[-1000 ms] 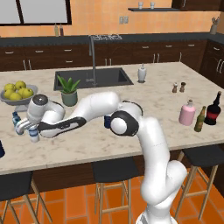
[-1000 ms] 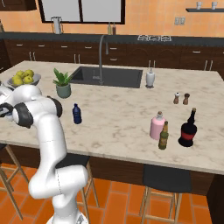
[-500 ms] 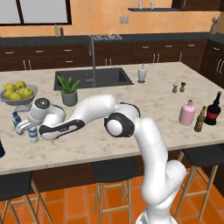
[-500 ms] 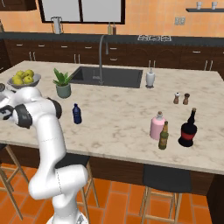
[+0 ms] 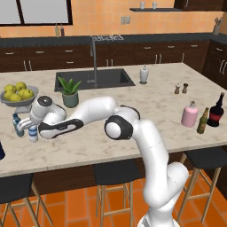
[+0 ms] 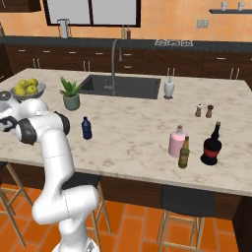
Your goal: Move the plastic bottles in the middle to the plastics group, and the glass bottles in the middle to the glass group.
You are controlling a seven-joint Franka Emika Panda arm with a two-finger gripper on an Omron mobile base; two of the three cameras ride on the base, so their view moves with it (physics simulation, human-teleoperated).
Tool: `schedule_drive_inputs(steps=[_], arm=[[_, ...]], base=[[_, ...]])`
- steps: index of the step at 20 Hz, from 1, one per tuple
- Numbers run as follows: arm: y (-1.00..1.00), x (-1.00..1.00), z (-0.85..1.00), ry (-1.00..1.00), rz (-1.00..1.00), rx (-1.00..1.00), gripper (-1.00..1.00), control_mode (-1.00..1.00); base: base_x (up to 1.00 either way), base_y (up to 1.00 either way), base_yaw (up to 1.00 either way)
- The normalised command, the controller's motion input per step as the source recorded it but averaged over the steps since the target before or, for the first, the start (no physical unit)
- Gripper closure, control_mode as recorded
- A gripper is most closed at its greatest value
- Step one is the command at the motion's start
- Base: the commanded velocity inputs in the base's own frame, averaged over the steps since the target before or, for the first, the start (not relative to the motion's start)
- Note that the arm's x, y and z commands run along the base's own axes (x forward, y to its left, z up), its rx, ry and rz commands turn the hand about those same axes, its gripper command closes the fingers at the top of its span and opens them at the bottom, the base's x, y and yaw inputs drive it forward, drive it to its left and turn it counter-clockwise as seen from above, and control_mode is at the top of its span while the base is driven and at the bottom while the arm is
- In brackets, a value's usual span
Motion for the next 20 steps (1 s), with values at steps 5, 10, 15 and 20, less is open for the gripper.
schedule_drive_inputs(steps=[5, 10, 15, 20], arm=[[0.00, 0.00, -0.02, 0.07, 0.00, -0.03, 1.00, -1.00], [0.01, 0.00, -0.11, -0.01, 0.00, -0.08, 1.00, -1.00], [0.04, 0.03, 0.00, 0.03, 0.00, -0.09, 1.00, -1.00], [-0.02, 0.04, 0.00, 0.06, 0.00, 0.00, 1.00, -1.00]], base=[[0.00, 0.00, 0.00], [0.00, 0.00, 0.00], [0.00, 0.00, 0.00], [0.00, 0.00, 0.00]])
